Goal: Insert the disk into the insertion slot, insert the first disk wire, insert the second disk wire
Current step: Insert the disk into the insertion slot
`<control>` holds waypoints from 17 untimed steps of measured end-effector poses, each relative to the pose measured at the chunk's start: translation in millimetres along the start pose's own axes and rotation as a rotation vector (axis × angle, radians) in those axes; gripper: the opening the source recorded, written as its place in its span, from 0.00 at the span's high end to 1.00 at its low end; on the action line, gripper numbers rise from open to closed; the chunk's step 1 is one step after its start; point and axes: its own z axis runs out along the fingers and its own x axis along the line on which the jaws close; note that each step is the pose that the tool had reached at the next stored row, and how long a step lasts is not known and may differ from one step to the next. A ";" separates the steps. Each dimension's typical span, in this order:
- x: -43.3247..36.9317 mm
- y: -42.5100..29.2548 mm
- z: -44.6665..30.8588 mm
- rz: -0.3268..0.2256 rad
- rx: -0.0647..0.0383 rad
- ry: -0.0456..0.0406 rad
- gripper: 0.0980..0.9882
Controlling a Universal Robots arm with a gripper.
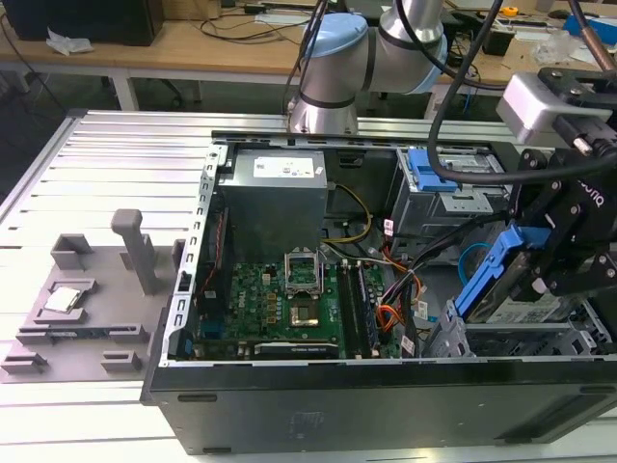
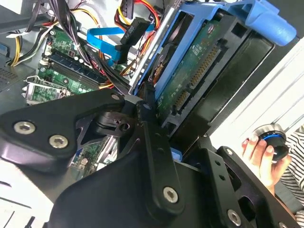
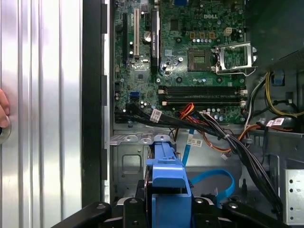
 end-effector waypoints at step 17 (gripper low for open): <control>0.0 0.0 0.1 0.000 0.000 0.0008 0.98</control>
